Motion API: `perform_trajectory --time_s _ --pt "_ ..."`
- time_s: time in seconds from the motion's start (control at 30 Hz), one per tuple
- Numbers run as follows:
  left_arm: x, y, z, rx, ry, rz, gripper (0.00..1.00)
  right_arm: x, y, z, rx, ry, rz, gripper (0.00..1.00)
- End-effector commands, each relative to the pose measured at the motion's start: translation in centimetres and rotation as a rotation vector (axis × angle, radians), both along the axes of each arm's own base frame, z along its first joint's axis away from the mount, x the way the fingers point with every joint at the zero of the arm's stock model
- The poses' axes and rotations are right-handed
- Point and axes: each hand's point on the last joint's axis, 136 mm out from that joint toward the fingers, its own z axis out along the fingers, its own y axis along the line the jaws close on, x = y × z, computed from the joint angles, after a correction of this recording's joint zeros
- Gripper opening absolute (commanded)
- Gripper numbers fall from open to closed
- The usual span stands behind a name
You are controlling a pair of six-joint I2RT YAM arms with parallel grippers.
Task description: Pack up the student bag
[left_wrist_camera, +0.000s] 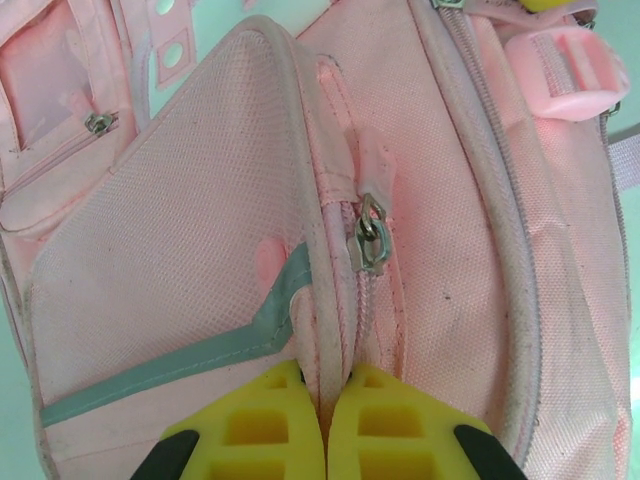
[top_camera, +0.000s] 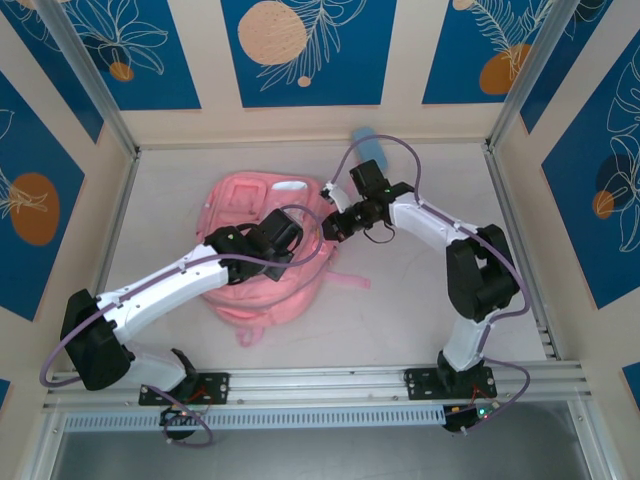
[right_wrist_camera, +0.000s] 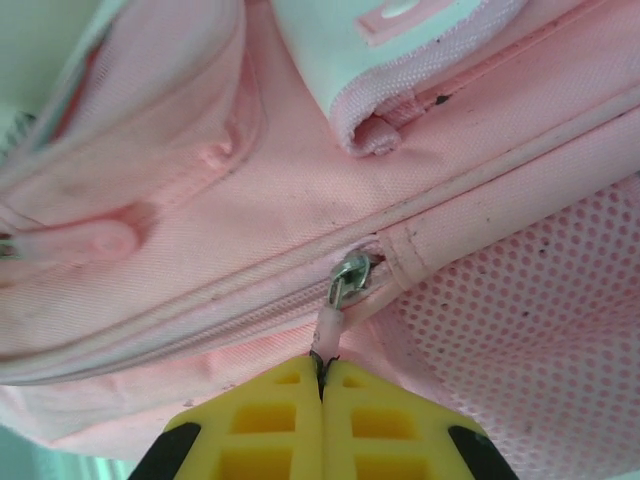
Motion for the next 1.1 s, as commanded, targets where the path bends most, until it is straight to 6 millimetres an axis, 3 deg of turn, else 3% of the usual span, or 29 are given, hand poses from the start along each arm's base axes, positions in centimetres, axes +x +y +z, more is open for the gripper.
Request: perform_trajectory --time_s 0.0,0.17,0.37,0.53,0.63,0.7,0.93,1.07 --pt "1.7 -1.0 1.8 -0.111 -0.086 0.057 0.0 -4.5 1.8 3.0 0.196 0.215 0.062 0.0" --pt "2.1 -1.6 1.6 -0.135 -0.084 0.065 0.0 -7.2 2.8 2.2 0.237 0.334 0.061 0.0" --pt "2.0 -2.3 0.8 -0.156 -0.061 0.059 0.0 -10.0 4.1 2.6 0.276 0.376 0.084 0.0" --pt "2.1 -2.4 0.6 -0.157 -0.057 0.062 0.0 -11.9 4.7 1.5 0.228 0.361 0.072 0.0" --pt "2.1 -2.3 0.7 -0.154 -0.059 0.059 0.0 -10.3 2.9 -0.3 0.095 0.293 -0.069 0.0" --pt "2.0 -2.2 0.8 -0.153 -0.06 0.056 0.0 -9.1 1.3 -1.0 0.01 0.234 -0.159 0.09" --pt "1.7 -1.7 1.2 -0.15 -0.068 0.045 0.0 -6.2 -1.8 0.6 -0.047 0.079 -0.294 0.35" --pt "1.5 -1.6 1.2 -0.157 -0.071 0.038 0.0 -4.8 -1.8 1.2 -0.057 0.054 -0.315 0.45"
